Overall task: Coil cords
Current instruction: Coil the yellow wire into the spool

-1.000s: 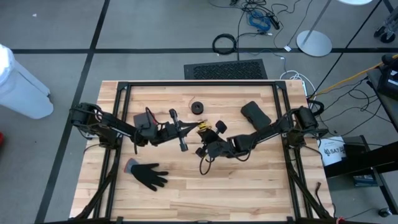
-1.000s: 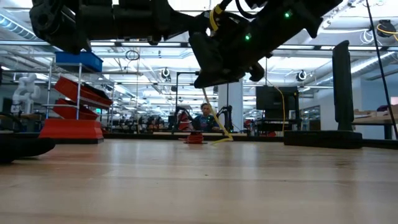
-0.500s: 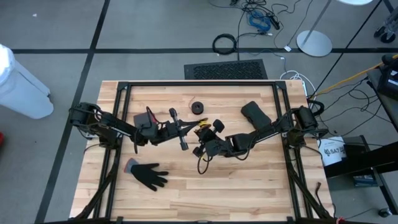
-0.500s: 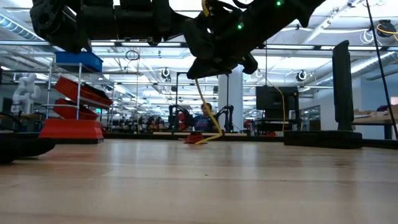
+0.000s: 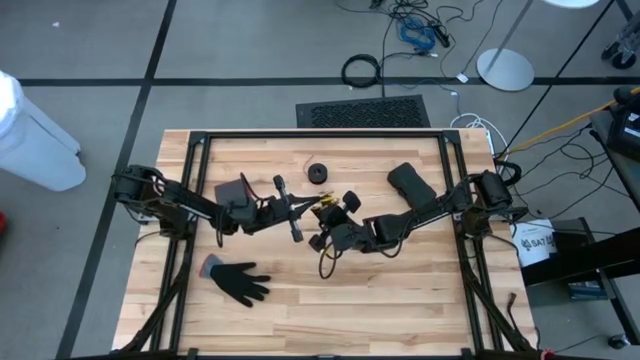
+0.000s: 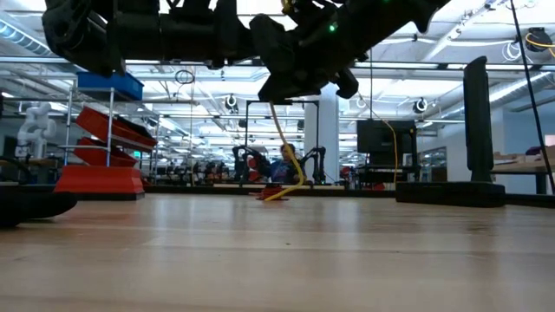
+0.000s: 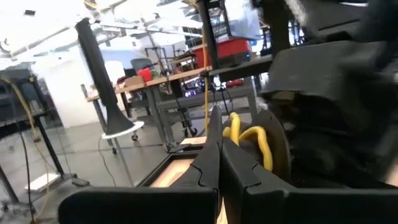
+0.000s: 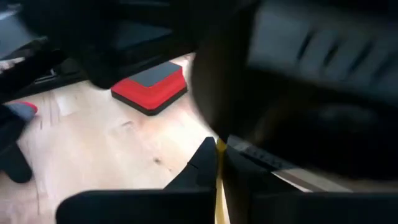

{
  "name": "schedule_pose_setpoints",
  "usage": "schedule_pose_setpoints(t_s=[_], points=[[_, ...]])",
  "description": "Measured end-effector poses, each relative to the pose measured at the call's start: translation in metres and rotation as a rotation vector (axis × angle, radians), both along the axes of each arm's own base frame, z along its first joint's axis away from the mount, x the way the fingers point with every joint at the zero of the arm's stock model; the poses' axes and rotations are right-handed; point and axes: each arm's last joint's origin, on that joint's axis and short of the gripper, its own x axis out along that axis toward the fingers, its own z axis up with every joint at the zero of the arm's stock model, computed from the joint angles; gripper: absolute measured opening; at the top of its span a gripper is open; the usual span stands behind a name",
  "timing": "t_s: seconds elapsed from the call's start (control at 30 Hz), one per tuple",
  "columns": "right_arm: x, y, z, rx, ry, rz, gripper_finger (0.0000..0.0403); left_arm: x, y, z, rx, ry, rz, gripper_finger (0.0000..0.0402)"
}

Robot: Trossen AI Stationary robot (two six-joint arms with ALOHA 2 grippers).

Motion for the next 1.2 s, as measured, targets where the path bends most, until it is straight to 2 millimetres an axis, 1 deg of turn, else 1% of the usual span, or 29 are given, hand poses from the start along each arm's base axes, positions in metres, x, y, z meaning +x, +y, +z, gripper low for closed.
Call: schedule_pose_setpoints(t_s=[0.17, 0.43, 0.7, 0.93, 1.2], points=[[-0.001, 0.002, 0.0, -0.031, 0.015, -0.001, 0.0, 0.001, 0.004, 0.0, -0.066, -0.022, -0.045, 0.0], [0.001, 0.003, 0.003, -0.062, 0.011, 0.017, 0.0, 0.001, 0.005, -0.003, -0.015, 0.031, -0.004, 0.0], [0.0, 0.003, 0.002, -0.058, 0.014, 0.016, 0.0, 0.001, 0.005, -0.003, 0.087, 0.067, 0.024, 0.0], [0.0, 0.007, 0.0, -0.031, 0.015, 0.049, 0.0, 0.002, 0.006, -0.012, 0.226, 0.195, 0.04, 0.0], [0.0, 0.009, 0.0, -0.004, 0.0, 0.064, 0.0, 0.001, 0.006, -0.017, 0.344, 0.284, 0.061, 0.0]])
